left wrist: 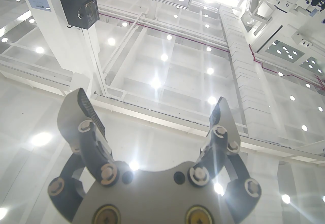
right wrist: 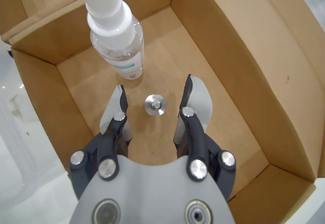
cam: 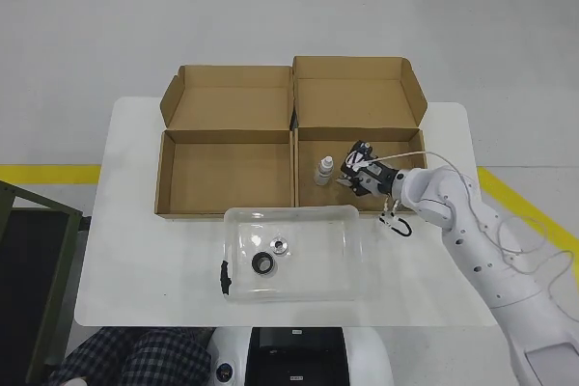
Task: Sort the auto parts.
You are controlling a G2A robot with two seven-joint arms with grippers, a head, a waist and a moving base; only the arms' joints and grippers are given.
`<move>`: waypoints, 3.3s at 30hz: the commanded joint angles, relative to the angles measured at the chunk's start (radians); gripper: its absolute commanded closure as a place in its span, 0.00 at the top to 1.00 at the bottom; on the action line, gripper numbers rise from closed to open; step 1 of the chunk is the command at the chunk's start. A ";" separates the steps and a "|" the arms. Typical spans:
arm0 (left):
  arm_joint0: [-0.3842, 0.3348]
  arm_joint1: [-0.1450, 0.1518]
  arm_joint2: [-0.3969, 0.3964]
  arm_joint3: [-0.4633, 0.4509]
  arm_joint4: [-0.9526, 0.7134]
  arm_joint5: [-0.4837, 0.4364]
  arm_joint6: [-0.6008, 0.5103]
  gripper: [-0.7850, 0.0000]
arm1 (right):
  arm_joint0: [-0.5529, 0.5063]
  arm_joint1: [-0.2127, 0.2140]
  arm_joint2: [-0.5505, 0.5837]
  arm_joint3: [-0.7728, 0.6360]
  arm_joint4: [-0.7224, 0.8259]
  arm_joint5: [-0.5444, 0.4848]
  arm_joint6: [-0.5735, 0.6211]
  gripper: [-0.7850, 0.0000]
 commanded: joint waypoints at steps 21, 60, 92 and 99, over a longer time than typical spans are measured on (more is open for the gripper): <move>0.000 0.000 0.000 0.000 0.000 0.000 0.000 1.00 | -0.311 0.077 0.288 -0.523 0.058 -0.095 0.055 0.68; 0.000 0.000 0.000 0.000 0.000 0.000 0.000 1.00 | -0.252 0.034 -0.070 -0.461 -0.125 -0.169 -0.024 0.64; 0.000 0.000 0.000 0.000 0.000 0.000 0.000 1.00 | -0.066 -0.065 -0.300 -0.199 -0.157 -0.115 -0.040 0.56; 0.000 0.000 0.000 0.000 0.000 0.000 0.000 1.00 | -0.044 -0.083 -0.328 -0.160 -0.157 -0.119 -0.045 0.46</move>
